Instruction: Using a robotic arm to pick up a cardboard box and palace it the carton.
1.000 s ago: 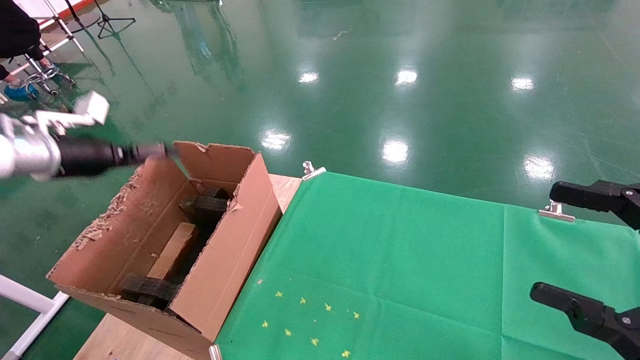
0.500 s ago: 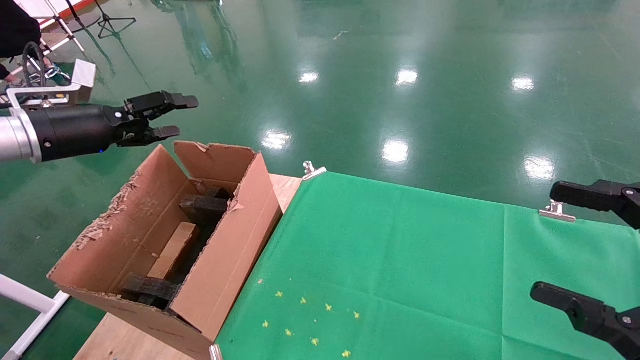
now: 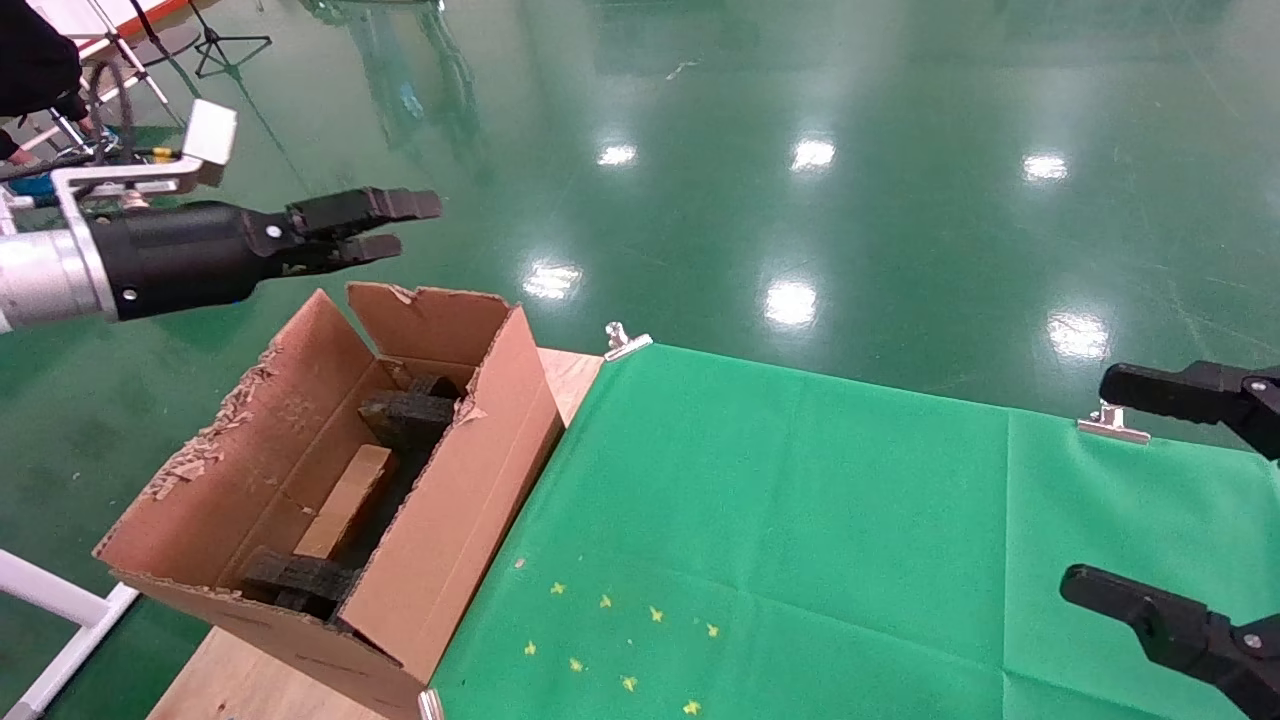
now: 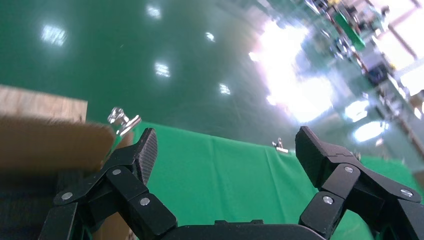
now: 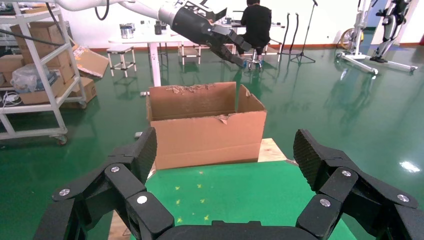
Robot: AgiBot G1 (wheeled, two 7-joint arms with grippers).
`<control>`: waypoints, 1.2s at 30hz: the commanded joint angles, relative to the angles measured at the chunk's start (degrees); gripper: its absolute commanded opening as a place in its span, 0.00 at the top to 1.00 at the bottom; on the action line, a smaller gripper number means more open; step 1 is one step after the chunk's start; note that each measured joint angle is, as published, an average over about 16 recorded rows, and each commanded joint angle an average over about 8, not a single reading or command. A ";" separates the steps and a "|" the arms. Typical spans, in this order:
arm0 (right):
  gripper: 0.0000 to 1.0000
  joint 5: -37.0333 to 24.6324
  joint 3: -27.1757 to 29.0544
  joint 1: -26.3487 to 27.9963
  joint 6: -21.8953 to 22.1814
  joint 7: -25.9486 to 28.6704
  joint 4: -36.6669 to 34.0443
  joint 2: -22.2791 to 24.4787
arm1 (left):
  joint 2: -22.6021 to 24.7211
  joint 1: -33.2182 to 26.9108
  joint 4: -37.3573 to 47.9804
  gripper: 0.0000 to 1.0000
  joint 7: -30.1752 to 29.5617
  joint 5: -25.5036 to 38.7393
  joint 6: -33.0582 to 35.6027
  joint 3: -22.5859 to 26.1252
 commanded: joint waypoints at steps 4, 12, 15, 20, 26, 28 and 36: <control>0.00 0.00 0.00 0.00 0.00 0.00 0.00 0.00 | -0.03 4.04 -6.34 0.00 3.19 -3.45 0.58 -1.15; 0.00 0.00 0.00 0.00 0.00 0.00 0.00 0.00 | -0.08 10.48 -16.45 0.00 8.28 -8.94 1.51 -2.97; 0.00 0.00 0.00 0.00 0.00 0.00 0.00 0.00 | -0.10 12.93 -20.29 0.00 10.22 -11.03 1.86 -3.67; 0.00 0.00 0.00 0.00 0.00 0.00 0.00 0.00 | -0.14 16.94 -26.58 0.00 13.38 -14.46 2.44 -4.80; 0.00 0.00 0.00 0.00 0.00 0.00 0.00 0.00 | -0.18 21.61 -33.90 0.00 17.07 -18.44 3.11 -6.13; 0.00 0.00 0.00 0.00 0.00 0.00 0.00 0.00 | -0.19 23.13 -36.29 0.00 18.27 -19.74 3.32 -6.56; 0.00 0.00 0.00 0.00 0.00 0.00 0.00 0.00 | -0.24 29.19 -45.81 0.00 23.07 -24.91 4.20 -8.28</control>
